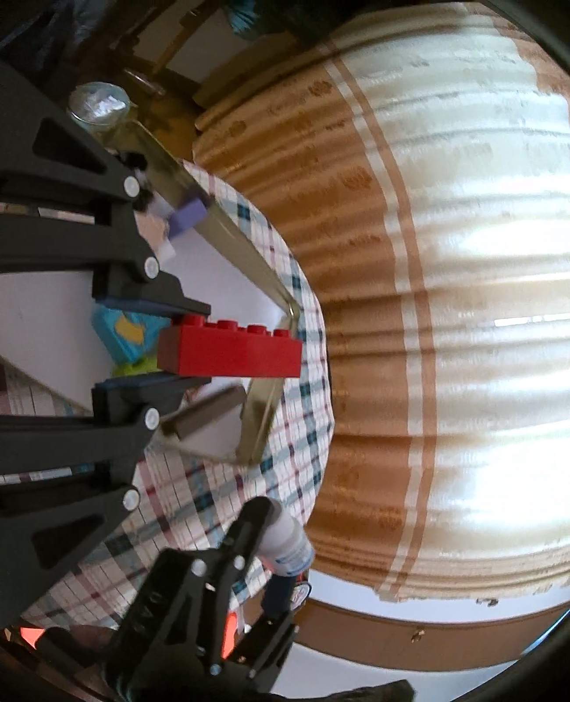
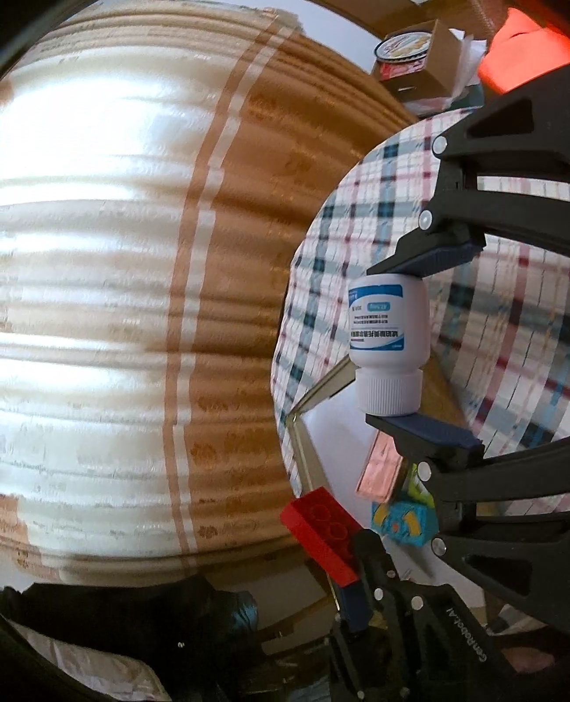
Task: Organize rigid objects
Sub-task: 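Carry the pill bottle with the right tool while the left tool carries the red block over the tray, then lower the red block into the tray with the left tool while the right tool lowers the pill bottle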
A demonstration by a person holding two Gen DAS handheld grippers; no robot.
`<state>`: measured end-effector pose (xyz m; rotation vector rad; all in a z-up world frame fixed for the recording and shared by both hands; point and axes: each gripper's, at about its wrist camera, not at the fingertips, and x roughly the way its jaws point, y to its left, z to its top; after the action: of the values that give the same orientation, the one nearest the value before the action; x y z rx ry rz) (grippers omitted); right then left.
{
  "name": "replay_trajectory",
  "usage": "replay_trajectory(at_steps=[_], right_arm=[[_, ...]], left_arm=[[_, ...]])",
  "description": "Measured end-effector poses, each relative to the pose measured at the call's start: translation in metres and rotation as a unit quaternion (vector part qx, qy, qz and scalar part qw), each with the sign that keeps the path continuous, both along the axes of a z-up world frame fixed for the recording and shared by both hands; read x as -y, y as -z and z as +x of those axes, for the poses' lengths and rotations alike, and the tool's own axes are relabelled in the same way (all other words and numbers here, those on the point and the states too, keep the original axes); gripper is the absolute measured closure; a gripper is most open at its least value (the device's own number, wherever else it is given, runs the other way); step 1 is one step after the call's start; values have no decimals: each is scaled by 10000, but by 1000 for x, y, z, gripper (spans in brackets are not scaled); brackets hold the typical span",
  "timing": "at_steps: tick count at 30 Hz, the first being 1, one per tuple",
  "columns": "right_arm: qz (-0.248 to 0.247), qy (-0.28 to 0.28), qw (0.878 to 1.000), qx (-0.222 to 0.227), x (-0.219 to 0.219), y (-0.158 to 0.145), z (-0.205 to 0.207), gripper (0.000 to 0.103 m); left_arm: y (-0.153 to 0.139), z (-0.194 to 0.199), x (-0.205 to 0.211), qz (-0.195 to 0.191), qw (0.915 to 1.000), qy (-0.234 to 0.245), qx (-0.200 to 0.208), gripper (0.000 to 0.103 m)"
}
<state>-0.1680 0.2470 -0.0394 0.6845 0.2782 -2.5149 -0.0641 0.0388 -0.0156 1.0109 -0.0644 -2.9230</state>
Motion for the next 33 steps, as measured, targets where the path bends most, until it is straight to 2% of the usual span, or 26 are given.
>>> replay_trajectory(at_steps=[16,33], right_arm=[[-73,-525,9986,31,51,-6,1,44],[89,-801,9965,241,81,6,1,44]], left_arm=[[18,11,44,-36,9981,-515,333,82],[24,7,57,81,9965,-636,541,82]])
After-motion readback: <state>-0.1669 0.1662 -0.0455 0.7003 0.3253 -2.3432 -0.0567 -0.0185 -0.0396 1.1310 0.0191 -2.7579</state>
